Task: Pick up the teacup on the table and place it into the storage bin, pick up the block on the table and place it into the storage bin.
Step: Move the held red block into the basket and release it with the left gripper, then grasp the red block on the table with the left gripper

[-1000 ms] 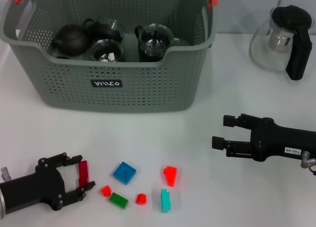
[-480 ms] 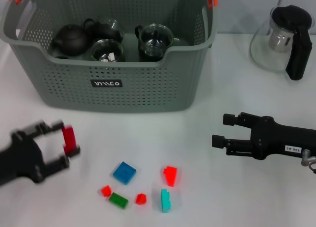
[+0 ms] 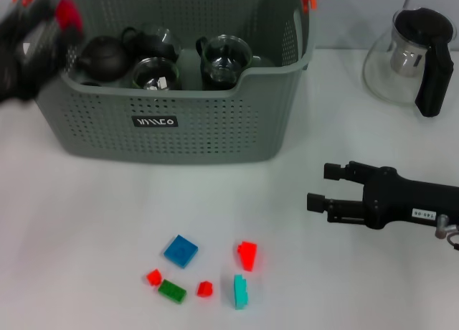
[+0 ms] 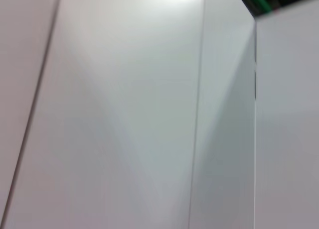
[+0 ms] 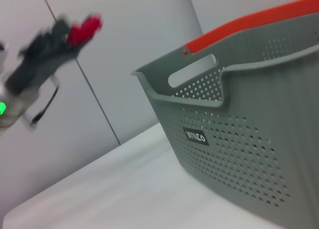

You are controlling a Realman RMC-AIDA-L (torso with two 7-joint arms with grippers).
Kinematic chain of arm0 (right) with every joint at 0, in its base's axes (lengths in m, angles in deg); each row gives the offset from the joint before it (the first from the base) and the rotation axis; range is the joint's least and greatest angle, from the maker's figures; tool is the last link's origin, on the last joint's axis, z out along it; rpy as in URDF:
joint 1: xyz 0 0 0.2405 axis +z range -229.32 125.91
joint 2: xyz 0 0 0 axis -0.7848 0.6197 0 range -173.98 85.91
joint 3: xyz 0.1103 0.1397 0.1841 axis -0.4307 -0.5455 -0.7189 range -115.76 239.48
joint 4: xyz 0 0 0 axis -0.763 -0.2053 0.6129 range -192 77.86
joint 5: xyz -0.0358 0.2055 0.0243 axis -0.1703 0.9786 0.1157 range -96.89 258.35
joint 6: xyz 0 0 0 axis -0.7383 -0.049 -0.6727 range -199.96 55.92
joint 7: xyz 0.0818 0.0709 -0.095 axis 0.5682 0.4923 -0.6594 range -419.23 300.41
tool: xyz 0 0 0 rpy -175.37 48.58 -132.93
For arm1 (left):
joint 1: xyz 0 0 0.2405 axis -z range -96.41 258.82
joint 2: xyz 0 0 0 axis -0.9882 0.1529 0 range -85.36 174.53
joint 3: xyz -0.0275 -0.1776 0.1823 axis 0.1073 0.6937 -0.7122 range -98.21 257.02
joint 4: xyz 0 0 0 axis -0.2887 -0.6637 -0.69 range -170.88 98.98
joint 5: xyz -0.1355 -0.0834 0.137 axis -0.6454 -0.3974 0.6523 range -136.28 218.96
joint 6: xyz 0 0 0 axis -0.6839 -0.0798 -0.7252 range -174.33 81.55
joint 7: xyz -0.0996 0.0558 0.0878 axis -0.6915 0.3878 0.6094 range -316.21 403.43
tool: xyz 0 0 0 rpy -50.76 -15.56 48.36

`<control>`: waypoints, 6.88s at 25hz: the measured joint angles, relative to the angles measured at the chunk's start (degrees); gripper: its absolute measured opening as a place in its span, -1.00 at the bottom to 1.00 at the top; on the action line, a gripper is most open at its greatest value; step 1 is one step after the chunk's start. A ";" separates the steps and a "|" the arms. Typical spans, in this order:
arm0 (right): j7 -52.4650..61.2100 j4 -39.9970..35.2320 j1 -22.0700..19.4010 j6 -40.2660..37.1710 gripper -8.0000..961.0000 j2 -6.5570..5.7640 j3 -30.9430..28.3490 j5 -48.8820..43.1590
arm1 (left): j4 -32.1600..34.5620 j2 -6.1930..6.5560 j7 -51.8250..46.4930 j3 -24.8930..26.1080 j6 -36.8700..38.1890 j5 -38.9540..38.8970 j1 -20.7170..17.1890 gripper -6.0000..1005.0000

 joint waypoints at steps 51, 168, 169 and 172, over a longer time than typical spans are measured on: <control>0.01 0.10 0.51 0.47 0.93 0.40 -0.52 -0.04 | 4.70 -2.36 -6.37 -14.47 -7.28 -5.13 -8.52 0.15; 2.37 0.01 0.52 1.11 0.93 0.25 -1.23 -0.09 | -7.59 -3.30 31.95 -10.86 -24.54 28.54 -9.38 0.10; 2.37 0.01 0.45 1.11 0.93 0.24 -1.23 -0.09 | -7.74 -3.30 32.02 -10.86 -24.62 28.55 -9.30 0.14; 2.37 0.01 0.37 1.11 0.93 0.24 -1.23 -0.09 | -8.10 -3.29 31.99 -10.83 -25.39 28.55 -9.05 0.18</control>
